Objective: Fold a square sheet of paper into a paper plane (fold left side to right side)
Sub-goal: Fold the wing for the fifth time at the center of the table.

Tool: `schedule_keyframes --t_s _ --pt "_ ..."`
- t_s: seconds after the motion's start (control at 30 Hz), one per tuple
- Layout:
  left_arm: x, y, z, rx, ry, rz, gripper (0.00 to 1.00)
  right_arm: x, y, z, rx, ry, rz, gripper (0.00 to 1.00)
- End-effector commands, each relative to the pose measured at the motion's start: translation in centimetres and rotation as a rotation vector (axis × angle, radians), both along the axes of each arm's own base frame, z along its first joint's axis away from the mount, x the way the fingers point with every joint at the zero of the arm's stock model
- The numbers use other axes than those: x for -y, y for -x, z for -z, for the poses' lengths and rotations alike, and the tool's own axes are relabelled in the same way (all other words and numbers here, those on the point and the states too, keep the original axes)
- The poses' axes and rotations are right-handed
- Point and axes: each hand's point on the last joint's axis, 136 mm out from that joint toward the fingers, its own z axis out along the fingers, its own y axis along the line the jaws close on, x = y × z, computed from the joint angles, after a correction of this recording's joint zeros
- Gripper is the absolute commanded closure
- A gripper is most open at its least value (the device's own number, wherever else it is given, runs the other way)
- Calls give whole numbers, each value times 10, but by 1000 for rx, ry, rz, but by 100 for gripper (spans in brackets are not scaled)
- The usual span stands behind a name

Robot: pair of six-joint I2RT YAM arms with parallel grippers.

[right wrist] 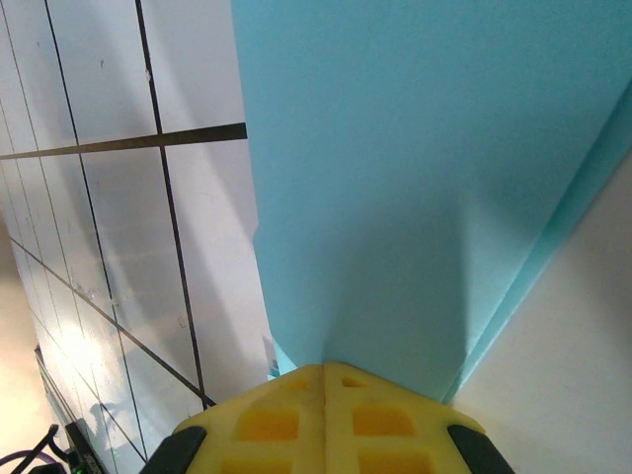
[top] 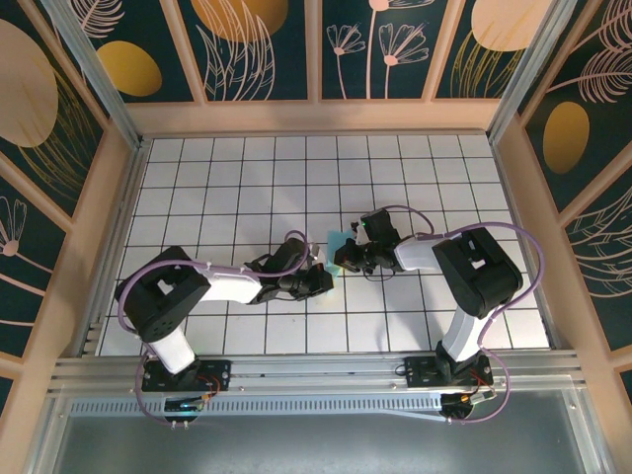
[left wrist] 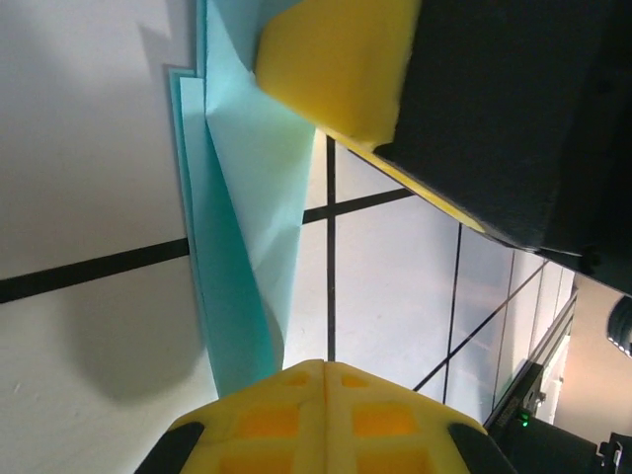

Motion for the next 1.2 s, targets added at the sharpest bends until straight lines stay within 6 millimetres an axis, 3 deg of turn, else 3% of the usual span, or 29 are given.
schedule_keyframes --t_s 0.0,0.33,0.73,1.17 --pt "5 -6 1 9 4 1 99 33 36 57 -138 210 20 100" --pt "1 -7 10 3 -33 -8 99 34 37 60 -144 223 21 100" --pt "-16 6 27 -32 -76 -13 99 36 37 61 -143 239 17 100" --pt "-17 16 28 -28 -67 33 96 36 36 62 -148 248 15 100"
